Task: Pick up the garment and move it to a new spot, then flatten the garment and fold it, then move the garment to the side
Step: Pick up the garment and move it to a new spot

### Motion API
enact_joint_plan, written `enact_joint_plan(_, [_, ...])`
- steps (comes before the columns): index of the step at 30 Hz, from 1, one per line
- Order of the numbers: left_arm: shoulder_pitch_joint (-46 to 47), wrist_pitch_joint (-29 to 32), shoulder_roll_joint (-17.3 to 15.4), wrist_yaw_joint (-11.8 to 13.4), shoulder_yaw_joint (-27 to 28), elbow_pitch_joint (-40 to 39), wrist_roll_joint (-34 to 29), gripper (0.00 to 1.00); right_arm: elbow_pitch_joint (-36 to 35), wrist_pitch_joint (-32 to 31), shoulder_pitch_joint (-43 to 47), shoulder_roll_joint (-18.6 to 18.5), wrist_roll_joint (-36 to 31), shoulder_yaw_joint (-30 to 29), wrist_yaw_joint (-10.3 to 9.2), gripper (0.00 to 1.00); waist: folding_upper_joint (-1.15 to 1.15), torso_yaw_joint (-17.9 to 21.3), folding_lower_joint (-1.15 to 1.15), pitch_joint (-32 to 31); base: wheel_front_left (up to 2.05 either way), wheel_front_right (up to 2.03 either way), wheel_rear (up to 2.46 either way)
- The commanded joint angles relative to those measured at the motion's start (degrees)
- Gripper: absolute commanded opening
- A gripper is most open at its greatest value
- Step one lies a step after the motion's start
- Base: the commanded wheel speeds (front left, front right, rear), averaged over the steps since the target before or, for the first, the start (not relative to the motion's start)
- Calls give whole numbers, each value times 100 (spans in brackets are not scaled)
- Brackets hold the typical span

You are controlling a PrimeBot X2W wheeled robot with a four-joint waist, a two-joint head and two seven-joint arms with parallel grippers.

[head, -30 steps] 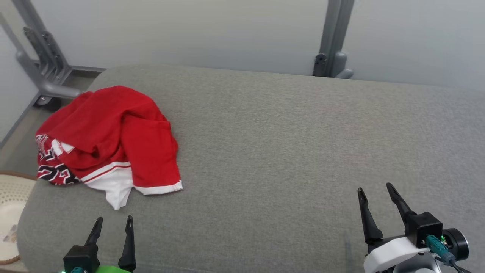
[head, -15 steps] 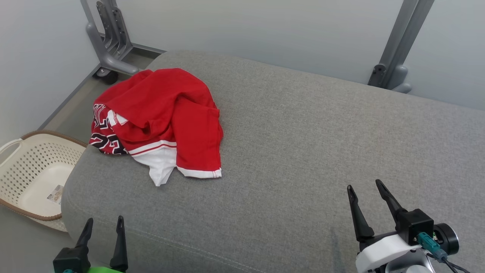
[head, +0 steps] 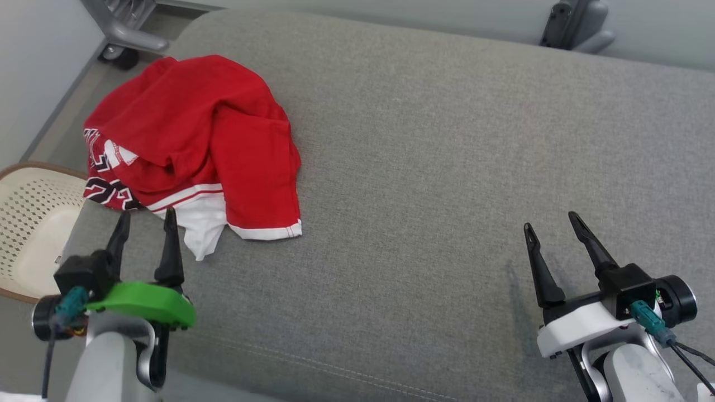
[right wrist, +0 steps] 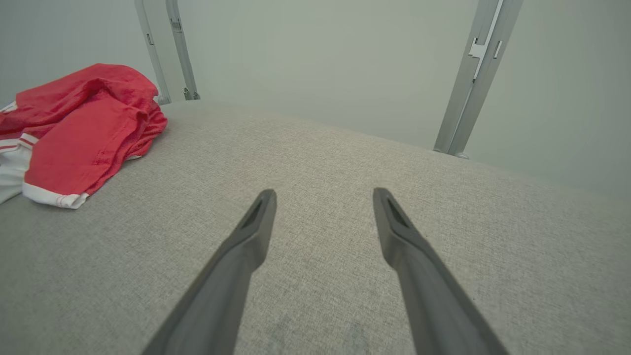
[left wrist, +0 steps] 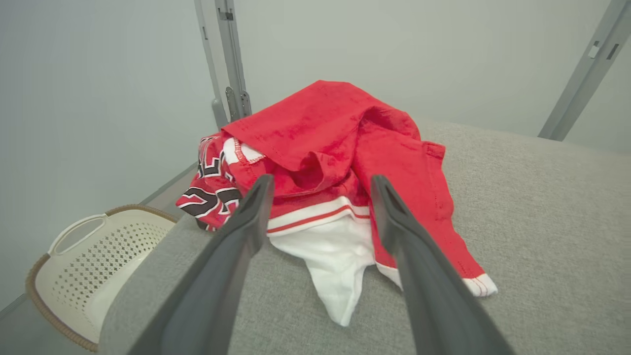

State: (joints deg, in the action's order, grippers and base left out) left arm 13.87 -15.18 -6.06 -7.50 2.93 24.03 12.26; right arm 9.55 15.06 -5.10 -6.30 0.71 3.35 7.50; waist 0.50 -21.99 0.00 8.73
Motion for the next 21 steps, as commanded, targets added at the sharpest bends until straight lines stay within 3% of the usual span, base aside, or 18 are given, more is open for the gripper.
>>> enact_joint_plan(1, [361,43,-121,7,-94,188,140,100,-37,18,-134,-62,-39,17,-2,100,-50,423,0,834,0,0,0])
enact_joint_plan(11, [1790,524,-876,9,-596,1642,1241,100,-12,18,-526,-41,-6,64,-2,100,-50,910,0,1361,0,0,0])
enact_joint_plan(19, [2313,664,-1030,9,-722,2668,1689,100,16,18,-661,-89,-7,111,-2,100,-50,1068,0,1357,0,0,0])
enact_joint_plan(20, [2351,702,-1031,9,-775,2752,1748,95,21,18,-677,-96,-5,125,-2,100,-50,1085,0,1351,0,0,0])
enact_joint_plan(21, [2380,744,-1053,9,-829,2825,1816,76,21,18,-687,-98,-6,132,-2,100,-50,1103,0,1338,0,0,0])
